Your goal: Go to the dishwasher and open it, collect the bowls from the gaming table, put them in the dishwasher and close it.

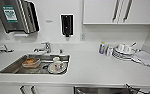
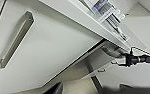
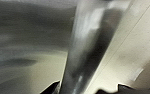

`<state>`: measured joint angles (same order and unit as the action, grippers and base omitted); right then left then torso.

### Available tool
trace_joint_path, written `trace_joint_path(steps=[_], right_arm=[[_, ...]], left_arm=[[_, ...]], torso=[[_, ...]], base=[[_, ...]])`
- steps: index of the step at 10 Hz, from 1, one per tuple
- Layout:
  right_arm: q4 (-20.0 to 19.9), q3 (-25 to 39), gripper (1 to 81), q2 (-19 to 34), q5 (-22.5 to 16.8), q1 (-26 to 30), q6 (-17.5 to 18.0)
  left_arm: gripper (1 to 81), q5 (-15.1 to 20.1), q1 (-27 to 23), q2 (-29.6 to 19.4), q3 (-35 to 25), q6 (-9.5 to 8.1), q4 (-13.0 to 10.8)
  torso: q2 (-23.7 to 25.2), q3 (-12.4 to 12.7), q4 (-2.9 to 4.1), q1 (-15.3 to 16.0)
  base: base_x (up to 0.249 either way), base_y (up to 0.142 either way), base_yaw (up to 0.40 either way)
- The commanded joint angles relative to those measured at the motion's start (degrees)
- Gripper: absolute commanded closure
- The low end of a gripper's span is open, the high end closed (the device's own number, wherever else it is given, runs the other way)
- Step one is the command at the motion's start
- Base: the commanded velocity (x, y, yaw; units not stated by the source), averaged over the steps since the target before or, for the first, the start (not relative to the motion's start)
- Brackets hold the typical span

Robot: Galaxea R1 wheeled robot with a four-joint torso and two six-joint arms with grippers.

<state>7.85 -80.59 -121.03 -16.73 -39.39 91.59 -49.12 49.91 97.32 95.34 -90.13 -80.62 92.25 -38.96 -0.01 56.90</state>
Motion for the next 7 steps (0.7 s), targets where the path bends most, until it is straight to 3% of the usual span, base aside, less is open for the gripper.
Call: trace_joint_path(steps=[1,7], right_arm=[[0.15,-0.25,1.0,0.76,-9.55,3.22,-0.36],[0.15,-0.78,1.0,1.02,-9.55,2.24,-0.36]], left_arm=[[1.0,0.34,-4.95,-3.61,0.37,-0.14,1.34],[1.0,0.25,-4.95,-3.70,0.64,-0.40,1.34]], torso=[[0.00,0.00,0.00,0.00],[0.00,0.00,0.00,0.02]], base=[[0.000,0.000,0.000],[0.000,0.000,0.000]])
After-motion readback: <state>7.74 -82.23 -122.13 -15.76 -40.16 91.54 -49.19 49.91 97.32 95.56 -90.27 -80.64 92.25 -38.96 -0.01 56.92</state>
